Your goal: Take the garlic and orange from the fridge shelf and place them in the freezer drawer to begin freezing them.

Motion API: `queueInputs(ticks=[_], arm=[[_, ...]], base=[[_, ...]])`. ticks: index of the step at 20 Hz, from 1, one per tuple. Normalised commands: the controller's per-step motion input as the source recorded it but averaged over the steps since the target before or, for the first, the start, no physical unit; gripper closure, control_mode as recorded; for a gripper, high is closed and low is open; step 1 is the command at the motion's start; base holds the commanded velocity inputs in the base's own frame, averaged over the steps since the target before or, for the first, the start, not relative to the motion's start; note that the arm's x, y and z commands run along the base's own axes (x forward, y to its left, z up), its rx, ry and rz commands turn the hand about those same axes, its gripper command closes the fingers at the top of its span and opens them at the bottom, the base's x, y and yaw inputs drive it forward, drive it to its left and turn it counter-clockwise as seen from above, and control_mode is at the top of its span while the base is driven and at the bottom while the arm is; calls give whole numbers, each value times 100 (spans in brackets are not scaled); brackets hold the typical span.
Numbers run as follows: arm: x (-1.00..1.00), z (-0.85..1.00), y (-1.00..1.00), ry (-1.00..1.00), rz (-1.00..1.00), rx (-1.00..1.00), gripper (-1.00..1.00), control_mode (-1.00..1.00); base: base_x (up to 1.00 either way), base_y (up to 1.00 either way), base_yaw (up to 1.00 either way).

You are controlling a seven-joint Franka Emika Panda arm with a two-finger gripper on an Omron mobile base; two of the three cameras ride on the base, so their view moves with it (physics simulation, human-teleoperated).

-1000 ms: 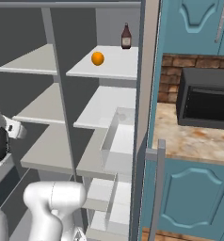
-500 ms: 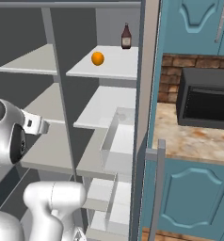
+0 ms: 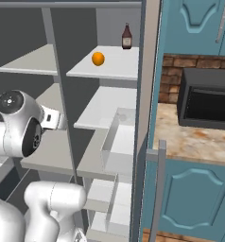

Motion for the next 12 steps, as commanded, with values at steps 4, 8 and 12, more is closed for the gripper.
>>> queueInputs(ticks=[4, 8, 12], arm=[[25, -10, -68, -1, -1, -13, -100, -100], [37, -21, -62, 0, 0, -14, -100, -100], [56, -39, -43, 12, -1, -10, -100, -100]], base=[[0, 0, 0], [0, 0, 0], [0, 0, 0]])
